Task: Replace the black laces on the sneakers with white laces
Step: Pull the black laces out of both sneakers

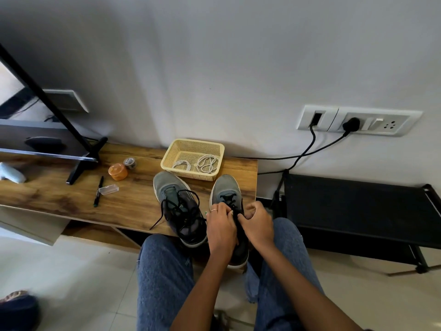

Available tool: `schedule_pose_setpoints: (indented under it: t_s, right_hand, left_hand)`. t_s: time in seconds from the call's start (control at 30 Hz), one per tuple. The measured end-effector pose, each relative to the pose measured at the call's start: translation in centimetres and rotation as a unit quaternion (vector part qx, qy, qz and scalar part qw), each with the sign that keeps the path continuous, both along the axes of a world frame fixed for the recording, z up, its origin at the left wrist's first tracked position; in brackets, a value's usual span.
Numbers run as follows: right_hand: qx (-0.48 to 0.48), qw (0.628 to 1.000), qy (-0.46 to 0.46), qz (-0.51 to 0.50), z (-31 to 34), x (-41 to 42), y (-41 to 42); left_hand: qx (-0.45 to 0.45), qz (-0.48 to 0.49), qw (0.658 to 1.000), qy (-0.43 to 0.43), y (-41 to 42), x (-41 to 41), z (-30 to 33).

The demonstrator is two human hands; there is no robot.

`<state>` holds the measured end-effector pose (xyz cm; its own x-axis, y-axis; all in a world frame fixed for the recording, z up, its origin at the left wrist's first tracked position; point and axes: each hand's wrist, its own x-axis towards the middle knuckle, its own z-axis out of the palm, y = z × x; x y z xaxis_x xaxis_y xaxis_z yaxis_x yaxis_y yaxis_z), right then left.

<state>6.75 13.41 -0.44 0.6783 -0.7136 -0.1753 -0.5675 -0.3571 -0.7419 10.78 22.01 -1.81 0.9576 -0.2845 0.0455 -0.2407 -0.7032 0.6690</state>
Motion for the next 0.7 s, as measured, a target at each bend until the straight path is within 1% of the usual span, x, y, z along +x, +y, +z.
schedule_pose_setpoints:
  t_s: [0.1, 0.2, 0.27, 0.3, 0.37, 0.4, 0.43, 0.47, 0.53, 0.6, 0.7]
  right_hand:
    - [0.048, 0.998, -0.012, 0.031, 0.0, 0.2, -0.9]
    - [0.051, 0.995, -0.042, 0.072, -0.1, 0.2, -1.3]
    - [0.059, 0.993, -0.065, 0.074, 0.1, 0.2, -1.7]
    - [0.089, 0.992, -0.070, 0.061, 0.1, 0.2, -1.9]
    - [0.187, 0.979, -0.071, 0.028, 0.4, 0.1, -2.5]
    - [0.220, 0.973, -0.064, 0.019, 0.5, -0.1, -2.9]
    - [0.224, 0.973, -0.049, 0.017, 0.4, -0.2, -3.3]
    - [0.208, 0.977, -0.032, 0.022, 0.4, -0.3, -3.8]
    - [0.138, 0.989, -0.001, 0.047, 0.4, -0.5, -4.4]
    - [0.104, 0.992, 0.018, 0.075, 0.3, -0.5, -4.7]
    - [0.158, 0.981, 0.040, 0.106, 0.2, -0.5, -4.4]
  left_hand:
    - [0.012, -0.007, 1.000, -0.010, 0.3, 0.0, -0.1]
    - [0.028, -0.022, 0.999, -0.025, 0.5, 0.0, -0.3]
    - [0.033, -0.029, 0.999, -0.026, 0.7, 0.0, -0.4]
    - [0.034, -0.029, 0.999, -0.026, 0.8, 0.0, -0.3]
    - [0.036, -0.029, 0.999, -0.028, 1.0, 0.1, -0.3]
    - [0.036, -0.027, 0.999, -0.029, 1.1, 0.1, -0.3]
    - [0.033, -0.025, 0.999, -0.028, 1.1, 0.2, -0.3]
    - [0.029, -0.024, 0.999, -0.027, 1.2, 0.2, -0.2]
    - [0.024, -0.023, 0.999, -0.025, 1.2, 0.2, -0.1]
    - [0.023, -0.022, 0.999, -0.021, 1.2, 0.2, 0.0]
    - [0.027, -0.026, 0.999, -0.018, 1.1, 0.2, 0.1]
